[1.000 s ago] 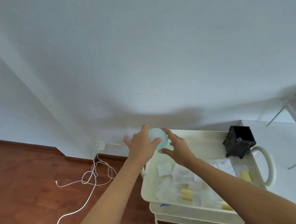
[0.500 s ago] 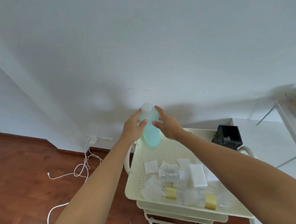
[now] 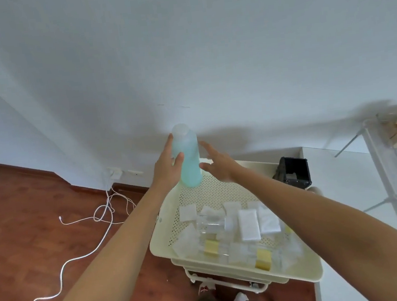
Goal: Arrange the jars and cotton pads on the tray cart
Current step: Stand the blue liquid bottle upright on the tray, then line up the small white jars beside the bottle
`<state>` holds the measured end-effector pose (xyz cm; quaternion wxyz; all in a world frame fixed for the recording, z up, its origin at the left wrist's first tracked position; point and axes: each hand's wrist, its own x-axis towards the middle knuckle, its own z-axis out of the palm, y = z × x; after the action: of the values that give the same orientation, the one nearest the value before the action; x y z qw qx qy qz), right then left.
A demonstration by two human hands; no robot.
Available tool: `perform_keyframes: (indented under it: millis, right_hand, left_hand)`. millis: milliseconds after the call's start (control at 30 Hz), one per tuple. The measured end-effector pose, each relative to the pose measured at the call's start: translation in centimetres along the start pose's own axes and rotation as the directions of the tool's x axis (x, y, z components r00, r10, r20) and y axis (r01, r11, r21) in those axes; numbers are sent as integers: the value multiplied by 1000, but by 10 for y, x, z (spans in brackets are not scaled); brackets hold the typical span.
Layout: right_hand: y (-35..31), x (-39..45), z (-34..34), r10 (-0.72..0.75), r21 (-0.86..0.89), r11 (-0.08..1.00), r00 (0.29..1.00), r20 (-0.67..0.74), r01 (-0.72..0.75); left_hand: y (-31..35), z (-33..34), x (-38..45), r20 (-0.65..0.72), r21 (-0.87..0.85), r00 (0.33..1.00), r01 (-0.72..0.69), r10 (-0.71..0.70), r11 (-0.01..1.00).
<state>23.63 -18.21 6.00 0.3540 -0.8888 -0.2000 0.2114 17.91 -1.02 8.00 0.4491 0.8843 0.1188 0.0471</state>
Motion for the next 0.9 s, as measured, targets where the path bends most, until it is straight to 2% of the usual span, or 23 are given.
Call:
perform_keyframes:
  millis: [200, 233, 267, 333, 400, 467, 533, 667, 800, 900]
  right_hand:
    - [41, -52, 4, 92, -166, 983, 993, 73, -79]
    - [50, -67, 7, 117, -181, 978, 990, 81, -101]
    - [59, -82, 10, 153, -190, 973, 984, 91, -133]
    - [76, -111, 17, 226, -195, 960, 967, 115, -201]
    - [87, -136, 25, 279, -188, 949, 950, 138, -252]
    - [94, -154, 33, 323, -209, 934, 934, 155, -288]
    - [100, -166, 40, 358, -243, 918, 918, 169, -313]
    - [109, -176, 44, 385, -342, 892, 894, 229, -296]
    - [115, -172, 48, 340, -435, 882, 882, 326, -179]
    - [119, -168, 50, 344, -427, 888, 863, 370, -171]
  left_hand:
    - [-13, 38, -47, -130, 38, 990, -47, 52, 998]
    - [-18, 47, -58, -108, 63, 991, -69, 76, 996]
    - [-24, 57, -68, -36, 86, 994, -99, 102, 991]
    - [-39, 74, -83, 219, 135, 966, -168, 136, 976]
    - [-54, 87, -90, 459, 164, 878, -237, 139, 958]
    - [-61, 97, -93, 577, 178, 808, -266, 118, 947]
    - [-65, 104, -90, 617, 230, 779, -317, 114, 920]
    - [-65, 116, -84, 648, 355, 743, -488, 167, 797]
    - [-60, 124, -83, 651, 446, 740, -551, 166, 706]
    - [-55, 124, -82, 666, 491, 730, -583, 152, 647]
